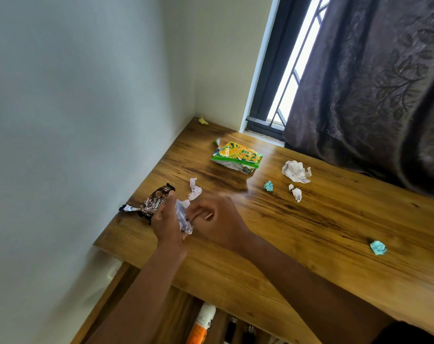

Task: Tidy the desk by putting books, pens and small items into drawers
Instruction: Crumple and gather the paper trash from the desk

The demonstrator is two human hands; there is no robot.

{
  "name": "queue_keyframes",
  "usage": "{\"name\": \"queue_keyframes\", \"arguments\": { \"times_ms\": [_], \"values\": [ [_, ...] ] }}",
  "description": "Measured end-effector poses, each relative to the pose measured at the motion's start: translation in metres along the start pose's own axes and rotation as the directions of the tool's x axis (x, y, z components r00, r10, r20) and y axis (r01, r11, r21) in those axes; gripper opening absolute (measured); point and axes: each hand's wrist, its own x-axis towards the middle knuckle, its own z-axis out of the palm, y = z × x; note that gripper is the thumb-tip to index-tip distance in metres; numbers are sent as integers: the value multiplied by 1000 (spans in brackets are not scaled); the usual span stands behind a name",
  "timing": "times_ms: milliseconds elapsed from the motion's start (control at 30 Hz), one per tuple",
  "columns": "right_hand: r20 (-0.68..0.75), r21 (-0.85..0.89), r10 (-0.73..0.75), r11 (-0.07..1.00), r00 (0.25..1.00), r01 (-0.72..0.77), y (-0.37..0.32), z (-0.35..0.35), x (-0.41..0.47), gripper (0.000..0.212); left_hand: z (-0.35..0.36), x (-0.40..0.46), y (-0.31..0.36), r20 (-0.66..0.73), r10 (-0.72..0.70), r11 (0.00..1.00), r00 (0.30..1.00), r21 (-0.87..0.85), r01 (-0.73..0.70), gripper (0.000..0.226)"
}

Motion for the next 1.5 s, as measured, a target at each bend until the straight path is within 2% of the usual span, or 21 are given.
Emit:
{"name": "queue_keyframes", "arguments": {
  "times_ms": [67, 133, 267, 367, 433, 500, 567, 700, 900, 1000, 1067, 1167, 1233, 1300, 1367, 1433, 1500],
  "values": [
    [-163, -47, 35, 998, 986, -44, 4, -4, 9, 19, -5, 3, 3, 5, -29, 999, 1000, -35, 29, 26],
    [-245, -154, 58, 983, 968, -99, 8, -6, 22, 17, -9, 5, 2, 23, -29, 998, 999, -51, 30, 27],
    [-52, -421, 99, 900, 994, -111, 14, -3, 51, 30, -9, 10, -1, 20, -91, 993, 996, -76, 92, 25],
    [67, -502, 95, 863, 993, -49, 18, 1, 69, 38, -7, 13, 2, 14, -131, 987, 991, -88, 132, 24],
    [114, -553, 146, 831, 983, -59, 25, 4, 79, 42, -8, 14, 2, 31, -114, 992, 993, -51, 116, 22],
    [148, -613, 170, 789, 974, -44, 32, 9, 86, 38, -9, 14, 3, 66, -81, 997, 995, 19, 80, 25],
    [163, -647, 145, 762, 976, -5, 37, 12, 86, 35, -10, 16, 3, 74, -106, 994, 992, 26, 104, 34],
    [106, -644, 101, 765, 989, -9, 44, 17, 78, 30, -13, 18, 2, 34, -251, 966, 968, -58, 252, 36],
    [-57, -455, 152, 876, 987, -161, 47, 8, 62, 17, -11, 15, -2, 43, -246, 968, 968, -46, 248, 18],
    [-136, -299, 169, 932, 976, -203, 33, -5, 57, 14, -8, 17, -4, 73, -148, 989, 986, 40, 145, 25],
    [-124, -150, 187, 967, 975, -204, 19, -13, 52, 16, -5, 15, -5, 92, -89, 993, 992, 80, 81, 29],
    [-20, 25, 167, 986, 986, -166, 1, -18, 38, 23, 2, 15, -4, 98, -77, 995, 992, 70, 71, 28],
    [8, 9, 124, 992, 992, -124, -5, -14, 27, 26, 6, 14, -2, 65, -134, 991, 989, 35, 132, 25],
    [-4, -71, 85, 994, 996, -85, -4, -8, 18, 25, 8, 14, -1, 65, -232, 971, 971, -38, 234, 42],
    [-43, -177, 44, 983, 998, -51, -2, -4, 13, 21, 9, 13, 0, 152, -268, 949, 952, -129, 287, 56],
    [-85, -250, 12, 968, 996, -33, -1, -2, 12, 17, 8, 12, 1, 238, -265, 925, 934, -212, 316, 53],
    [-117, -277, -21, 961, 993, -13, 0, 1, 10, 14, 10, 11, 5, 290, -244, 929, 925, -203, 308, 42]
  ]
}}
